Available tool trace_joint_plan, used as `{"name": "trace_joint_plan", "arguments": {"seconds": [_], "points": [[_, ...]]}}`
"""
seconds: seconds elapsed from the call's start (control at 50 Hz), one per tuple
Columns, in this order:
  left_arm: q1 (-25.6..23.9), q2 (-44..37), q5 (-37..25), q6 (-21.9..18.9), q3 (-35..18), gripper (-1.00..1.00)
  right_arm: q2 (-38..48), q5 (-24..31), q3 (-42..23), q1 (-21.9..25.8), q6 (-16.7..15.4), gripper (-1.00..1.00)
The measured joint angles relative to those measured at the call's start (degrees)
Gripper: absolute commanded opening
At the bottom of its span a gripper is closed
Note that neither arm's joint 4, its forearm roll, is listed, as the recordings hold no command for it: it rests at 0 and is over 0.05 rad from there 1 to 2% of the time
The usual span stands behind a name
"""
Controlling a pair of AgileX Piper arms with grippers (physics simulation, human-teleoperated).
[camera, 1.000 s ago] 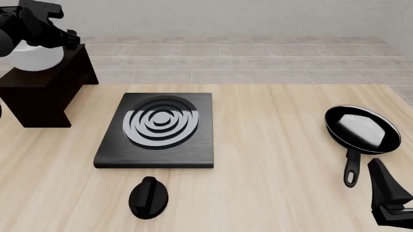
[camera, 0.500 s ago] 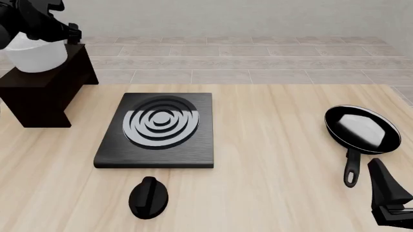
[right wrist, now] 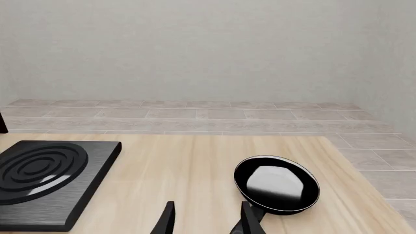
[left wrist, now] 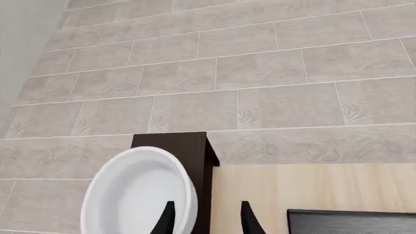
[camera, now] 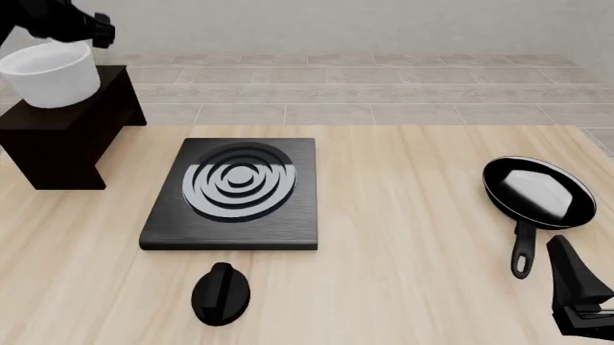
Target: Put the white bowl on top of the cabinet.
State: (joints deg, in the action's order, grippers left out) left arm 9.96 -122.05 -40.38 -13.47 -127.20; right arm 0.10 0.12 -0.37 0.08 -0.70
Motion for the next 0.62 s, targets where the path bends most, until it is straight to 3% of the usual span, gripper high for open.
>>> {"name": "trace_joint_plan", "arguments": {"seconds": [0.18,0.62], "points": [[-1.0,2.0,0.2,0.1,1.6,1.0,0.0,0.0,0.0,0.0,0.0,1.0],[-6.0,11.6,4.6,2.0,14.5,1.0,0.0,0.0,0.0,0.0,0.0,1.0]]}}
